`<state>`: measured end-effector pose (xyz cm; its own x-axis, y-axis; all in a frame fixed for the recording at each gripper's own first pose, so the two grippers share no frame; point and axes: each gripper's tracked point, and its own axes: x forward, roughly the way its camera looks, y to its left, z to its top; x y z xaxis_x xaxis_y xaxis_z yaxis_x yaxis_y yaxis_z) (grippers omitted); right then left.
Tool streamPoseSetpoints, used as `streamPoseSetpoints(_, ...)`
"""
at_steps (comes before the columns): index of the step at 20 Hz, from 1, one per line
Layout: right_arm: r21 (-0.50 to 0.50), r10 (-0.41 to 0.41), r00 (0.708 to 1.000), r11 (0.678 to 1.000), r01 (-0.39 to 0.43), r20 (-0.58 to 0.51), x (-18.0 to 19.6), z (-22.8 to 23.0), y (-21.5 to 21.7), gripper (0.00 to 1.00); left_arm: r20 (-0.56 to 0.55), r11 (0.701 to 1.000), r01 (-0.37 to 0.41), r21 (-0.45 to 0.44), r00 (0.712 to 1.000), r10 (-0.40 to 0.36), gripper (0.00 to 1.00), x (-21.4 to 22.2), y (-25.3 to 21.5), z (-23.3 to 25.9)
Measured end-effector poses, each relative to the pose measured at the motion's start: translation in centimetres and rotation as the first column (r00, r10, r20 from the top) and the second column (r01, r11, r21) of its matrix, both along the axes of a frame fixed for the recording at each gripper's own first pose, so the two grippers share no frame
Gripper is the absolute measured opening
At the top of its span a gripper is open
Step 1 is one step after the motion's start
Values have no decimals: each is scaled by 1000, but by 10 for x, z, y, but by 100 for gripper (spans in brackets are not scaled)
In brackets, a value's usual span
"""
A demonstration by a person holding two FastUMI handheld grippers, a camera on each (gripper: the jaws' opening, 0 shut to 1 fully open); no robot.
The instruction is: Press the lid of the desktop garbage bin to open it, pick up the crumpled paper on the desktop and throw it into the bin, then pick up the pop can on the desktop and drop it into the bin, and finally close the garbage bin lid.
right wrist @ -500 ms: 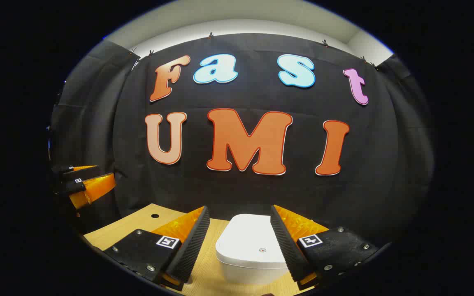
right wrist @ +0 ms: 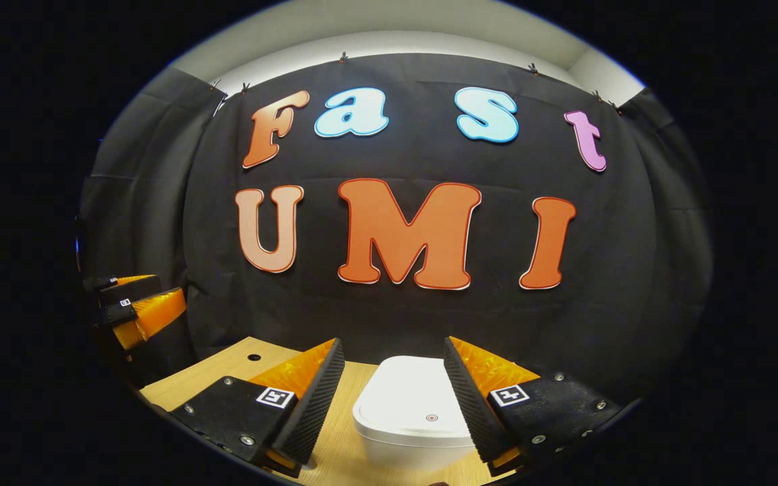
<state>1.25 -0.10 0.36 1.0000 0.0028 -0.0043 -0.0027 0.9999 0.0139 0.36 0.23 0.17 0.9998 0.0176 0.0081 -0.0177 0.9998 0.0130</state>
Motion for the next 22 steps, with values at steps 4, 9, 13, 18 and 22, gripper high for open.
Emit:
streamPoseSetpoints(4, -3, -8, 1000, 1000, 8, -9, 4, -2, -5, 90, -3, 1000, -24, 12, 1000, 24, 95, 0, 9, -2)
streamPoseSetpoints(9, 2, -17, 1000, 1000, 17, -19, 10, -1, -14, 90, -7, 999, -33, 16, 999, 33, 99, 0, 10, -3)
streamPoseSetpoints(13, 3, -27, 999, 1000, 27, -19, 17, -1, -22, 89, -6, 999, -40, 29, 999, 41, 99, -2, 12, -2)
streamPoseSetpoints(18, 28, -20, 995, 999, 22, -100, 26, -22, -30, 53, -17, 998, -50, 38, 999, 51, 99, -2, 12, -6)
streamPoseSetpoints(22, 63, 11, 986, 998, -1, -168, 33, -42, -29, 26, -30, 997, -53, 52, 998, 55, 99, -2, 11, -10)
